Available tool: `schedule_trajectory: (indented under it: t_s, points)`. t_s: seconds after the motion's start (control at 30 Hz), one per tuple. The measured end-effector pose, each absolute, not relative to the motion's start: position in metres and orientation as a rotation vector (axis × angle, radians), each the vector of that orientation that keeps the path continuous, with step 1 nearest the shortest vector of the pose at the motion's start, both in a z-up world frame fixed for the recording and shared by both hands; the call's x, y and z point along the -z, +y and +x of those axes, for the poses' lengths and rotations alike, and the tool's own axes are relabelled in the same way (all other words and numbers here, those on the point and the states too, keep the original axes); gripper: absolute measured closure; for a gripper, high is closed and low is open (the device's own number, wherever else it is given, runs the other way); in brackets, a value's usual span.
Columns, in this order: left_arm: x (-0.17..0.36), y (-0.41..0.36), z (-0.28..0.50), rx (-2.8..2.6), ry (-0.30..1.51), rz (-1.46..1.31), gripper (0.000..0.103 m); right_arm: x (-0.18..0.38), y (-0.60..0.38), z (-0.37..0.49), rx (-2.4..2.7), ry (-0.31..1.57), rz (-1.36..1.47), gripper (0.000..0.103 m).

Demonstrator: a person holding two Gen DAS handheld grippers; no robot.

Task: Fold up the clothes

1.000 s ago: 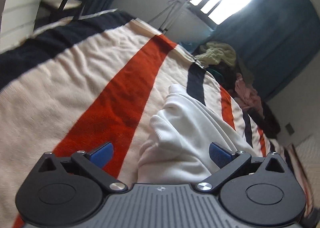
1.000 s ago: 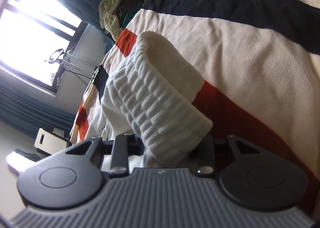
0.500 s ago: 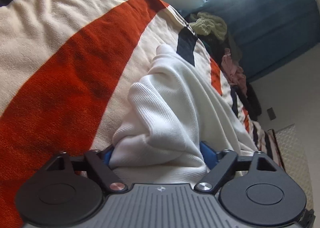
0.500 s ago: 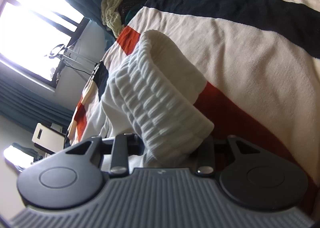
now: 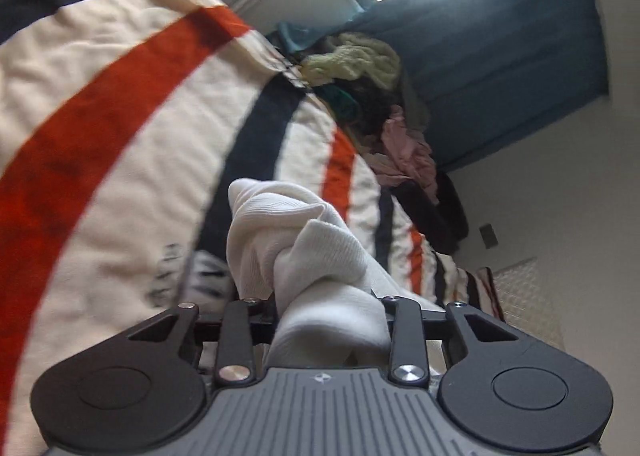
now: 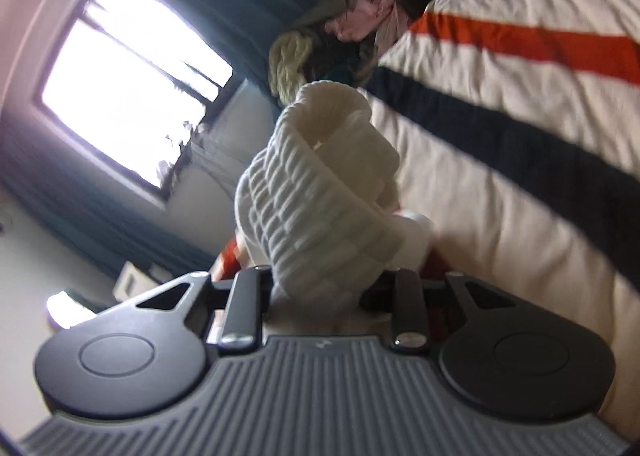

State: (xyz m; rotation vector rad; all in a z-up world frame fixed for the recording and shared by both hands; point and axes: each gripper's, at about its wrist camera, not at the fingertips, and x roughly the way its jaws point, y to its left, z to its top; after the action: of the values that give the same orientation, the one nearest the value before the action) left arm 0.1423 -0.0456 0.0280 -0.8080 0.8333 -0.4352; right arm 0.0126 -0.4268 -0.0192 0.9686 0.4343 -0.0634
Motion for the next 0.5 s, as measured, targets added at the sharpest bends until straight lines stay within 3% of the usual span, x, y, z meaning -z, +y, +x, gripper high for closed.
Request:
schedule_trajectory:
  t_s: [0.27, 0.5]
  points:
    - [-0.066, -0.201, 0.251, 0.51, 0.865, -0.779, 0.07, -0.014, -0.544, 0.062, 0.177, 0.343, 1.022, 0.071]
    - [-0.036, -0.338, 0.363, 0.57, 0.905, -0.769, 0.07, -0.014, -0.639, 0.14, 0.303, 0.293, 0.956, 0.071]
